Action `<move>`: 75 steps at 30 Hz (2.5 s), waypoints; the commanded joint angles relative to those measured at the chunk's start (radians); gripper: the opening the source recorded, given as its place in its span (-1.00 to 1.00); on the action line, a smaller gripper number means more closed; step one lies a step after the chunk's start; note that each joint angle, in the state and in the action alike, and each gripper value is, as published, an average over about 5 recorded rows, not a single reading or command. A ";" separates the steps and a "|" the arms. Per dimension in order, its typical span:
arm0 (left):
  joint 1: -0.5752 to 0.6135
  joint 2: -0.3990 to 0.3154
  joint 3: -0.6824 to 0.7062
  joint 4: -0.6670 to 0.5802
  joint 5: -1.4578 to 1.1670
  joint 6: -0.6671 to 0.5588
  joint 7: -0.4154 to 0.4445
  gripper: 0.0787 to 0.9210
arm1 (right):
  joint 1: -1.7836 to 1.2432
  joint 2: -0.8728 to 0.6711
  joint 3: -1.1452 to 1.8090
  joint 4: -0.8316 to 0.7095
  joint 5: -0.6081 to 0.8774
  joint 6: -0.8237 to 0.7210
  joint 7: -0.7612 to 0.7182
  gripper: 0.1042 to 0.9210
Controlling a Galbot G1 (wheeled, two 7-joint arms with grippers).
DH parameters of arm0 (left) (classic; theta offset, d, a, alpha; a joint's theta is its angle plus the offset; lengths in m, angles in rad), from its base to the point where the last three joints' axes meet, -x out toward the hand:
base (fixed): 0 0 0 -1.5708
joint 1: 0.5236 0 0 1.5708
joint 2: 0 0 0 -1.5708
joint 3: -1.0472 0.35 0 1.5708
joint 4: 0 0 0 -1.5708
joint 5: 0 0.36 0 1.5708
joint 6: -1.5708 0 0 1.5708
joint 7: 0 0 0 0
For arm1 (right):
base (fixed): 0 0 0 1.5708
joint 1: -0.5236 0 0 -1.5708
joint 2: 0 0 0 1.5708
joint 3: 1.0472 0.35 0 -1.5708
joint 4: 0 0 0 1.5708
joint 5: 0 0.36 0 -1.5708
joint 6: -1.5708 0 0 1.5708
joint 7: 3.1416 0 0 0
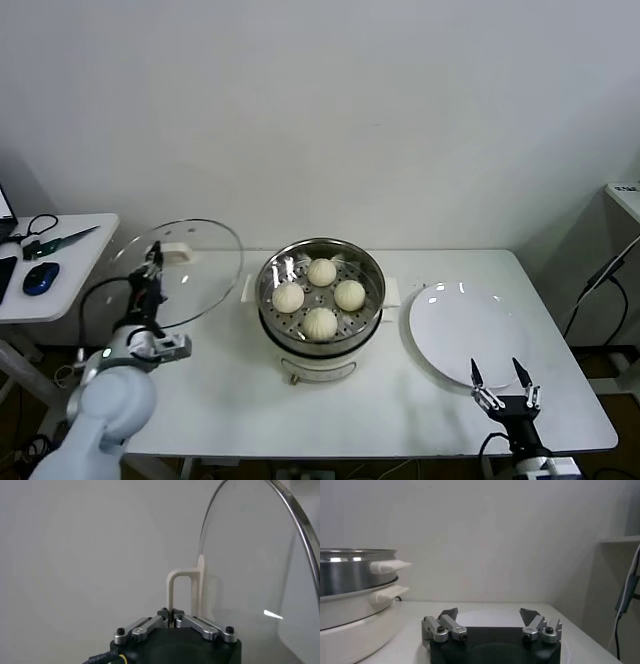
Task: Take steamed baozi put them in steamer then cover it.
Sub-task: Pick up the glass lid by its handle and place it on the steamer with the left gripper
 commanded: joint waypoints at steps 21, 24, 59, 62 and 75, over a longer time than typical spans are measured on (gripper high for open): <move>-0.232 -0.488 0.602 0.118 0.473 0.236 0.171 -0.88 | 0.027 -0.021 -0.004 -0.019 0.007 0.023 0.000 0.76; -0.239 -0.487 0.596 0.168 0.464 0.234 0.150 -0.88 | 0.022 -0.021 -0.001 -0.015 0.013 0.026 0.000 0.76; -0.226 -0.399 0.523 0.288 0.382 0.189 0.029 -0.88 | 0.032 0.008 0.014 -0.013 0.008 0.045 0.008 0.76; -0.227 -0.397 0.523 0.285 0.391 0.184 0.025 -0.88 | 0.031 0.009 0.014 -0.013 0.005 0.049 0.009 0.76; -0.208 -0.357 0.532 0.213 0.364 0.185 0.051 -0.39 | 0.039 0.017 0.007 -0.010 -0.013 0.044 0.005 0.76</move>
